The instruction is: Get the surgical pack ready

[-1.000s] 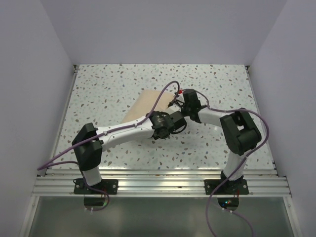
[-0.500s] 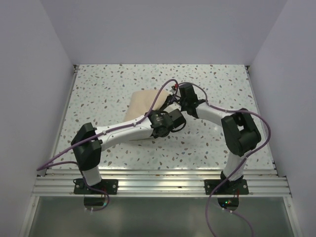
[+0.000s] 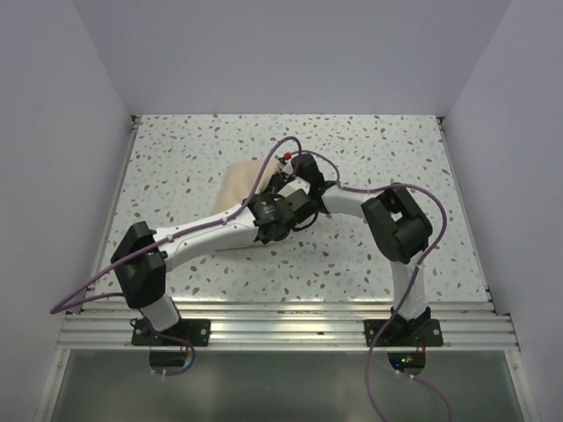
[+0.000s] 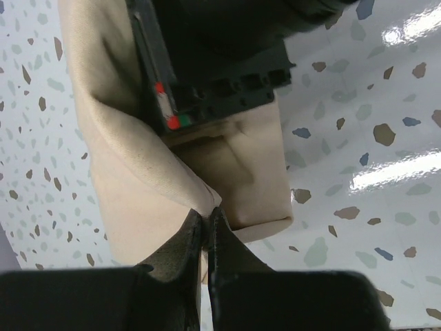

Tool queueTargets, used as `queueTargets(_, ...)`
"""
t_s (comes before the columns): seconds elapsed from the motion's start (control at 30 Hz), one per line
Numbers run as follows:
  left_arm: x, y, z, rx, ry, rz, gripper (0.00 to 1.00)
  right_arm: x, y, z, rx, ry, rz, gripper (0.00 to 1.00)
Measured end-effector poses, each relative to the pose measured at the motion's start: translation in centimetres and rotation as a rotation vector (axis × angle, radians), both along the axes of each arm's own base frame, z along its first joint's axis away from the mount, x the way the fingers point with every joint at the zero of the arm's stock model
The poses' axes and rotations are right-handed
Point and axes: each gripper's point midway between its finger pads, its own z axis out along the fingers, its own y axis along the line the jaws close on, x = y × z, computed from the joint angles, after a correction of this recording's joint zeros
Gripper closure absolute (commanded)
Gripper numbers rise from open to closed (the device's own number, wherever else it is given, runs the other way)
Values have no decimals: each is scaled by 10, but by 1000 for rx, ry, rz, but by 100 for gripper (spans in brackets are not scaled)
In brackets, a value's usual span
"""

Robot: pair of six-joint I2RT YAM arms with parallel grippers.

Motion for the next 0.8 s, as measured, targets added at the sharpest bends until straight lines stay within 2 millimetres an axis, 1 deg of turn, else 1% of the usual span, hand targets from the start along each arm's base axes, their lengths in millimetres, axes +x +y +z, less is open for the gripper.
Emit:
queueTargets(0.1, -2, 8, -5, 6, -2, -1, 100, 19, 16, 1, -1, -24, -17, 100)
queueTargets(0.17, -3, 9, -6, -4, -2, -1, 100, 29, 16, -1, -25, -38, -26, 100)
queueTargets(0.27, -5, 6, -3, -54, -8, -4, 100, 43, 0, 1, -90, -39, -31, 94)
queueTargets(0.33, -7, 7, 1, -96, -13, 1, 100, 56, -19, 5, -123, -59, -39, 92)
queueTargets(0.4, -9, 11, 5, -128, -10, 4, 100, 64, -43, 9, -154, -64, -57, 91)
queueTargets(0.5, -9, 17, 11, -168, -13, 16, 100, 70, -74, 16, -189, -76, -86, 91)
queueTargets(0.57, -9, 19, 14, -183, -14, 21, 100, 71, -83, 24, -196, -92, -92, 92)
queueTargets(0.63, -9, 21, 17, -194, -18, 23, 100, 71, -84, 29, -193, -114, -86, 95)
queueTargets(0.8, -10, 19, 17, -201, -10, 18, 100, 63, -74, 30, -184, -119, -54, 97)
